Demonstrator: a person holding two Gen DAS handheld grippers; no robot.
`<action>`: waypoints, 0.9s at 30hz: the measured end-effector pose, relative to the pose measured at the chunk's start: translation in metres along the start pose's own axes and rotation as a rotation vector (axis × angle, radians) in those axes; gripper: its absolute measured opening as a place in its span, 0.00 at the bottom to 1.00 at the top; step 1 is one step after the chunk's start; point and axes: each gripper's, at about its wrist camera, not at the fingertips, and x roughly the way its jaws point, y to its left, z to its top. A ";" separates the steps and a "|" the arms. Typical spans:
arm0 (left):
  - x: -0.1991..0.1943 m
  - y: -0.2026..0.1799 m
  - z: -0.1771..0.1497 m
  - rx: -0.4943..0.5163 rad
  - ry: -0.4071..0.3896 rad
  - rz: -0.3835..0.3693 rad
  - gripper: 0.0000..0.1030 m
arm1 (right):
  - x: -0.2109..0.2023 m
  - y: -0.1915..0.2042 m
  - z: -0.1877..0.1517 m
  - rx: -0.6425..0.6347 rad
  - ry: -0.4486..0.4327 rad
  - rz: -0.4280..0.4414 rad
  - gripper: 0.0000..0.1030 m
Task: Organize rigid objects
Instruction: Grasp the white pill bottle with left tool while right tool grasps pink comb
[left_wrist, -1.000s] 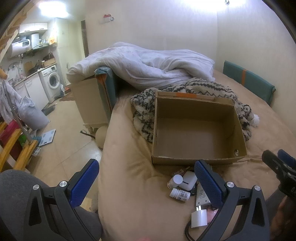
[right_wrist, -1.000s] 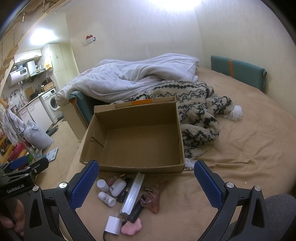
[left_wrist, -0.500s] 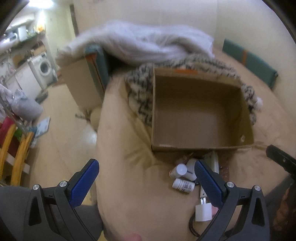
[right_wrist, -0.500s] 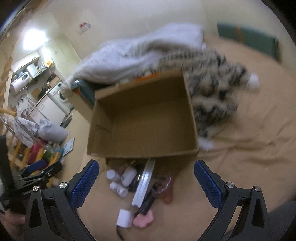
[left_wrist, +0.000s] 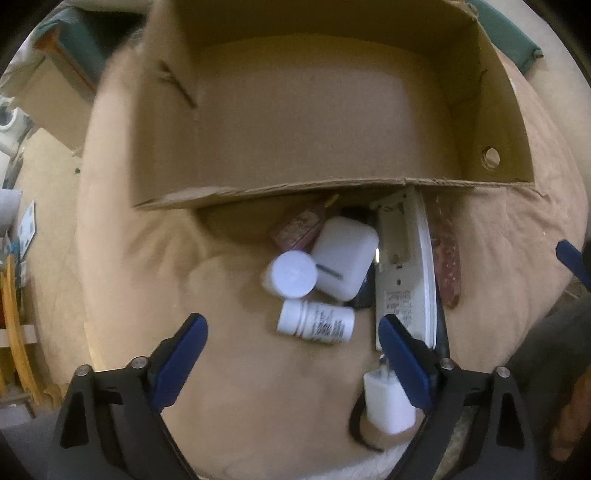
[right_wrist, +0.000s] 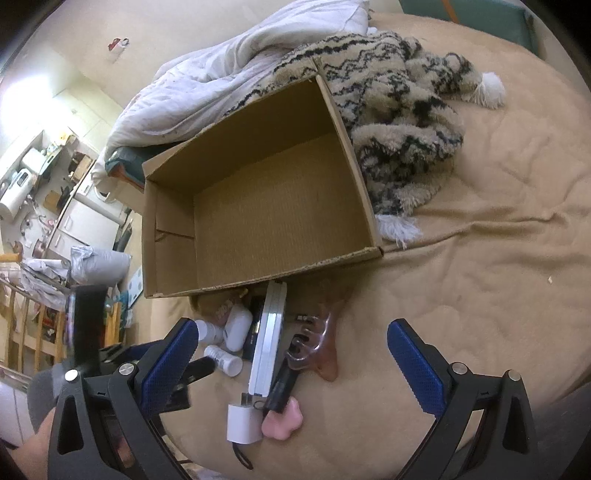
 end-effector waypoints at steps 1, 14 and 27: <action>0.004 -0.002 0.001 0.003 0.011 -0.006 0.80 | 0.003 -0.006 0.003 0.010 0.012 0.006 1.00; 0.044 -0.009 0.005 0.007 0.085 -0.020 0.64 | 0.100 -0.054 0.009 0.336 0.339 0.108 0.71; 0.066 -0.003 0.007 -0.010 0.069 -0.006 0.42 | 0.121 -0.045 0.015 0.304 0.316 0.078 0.37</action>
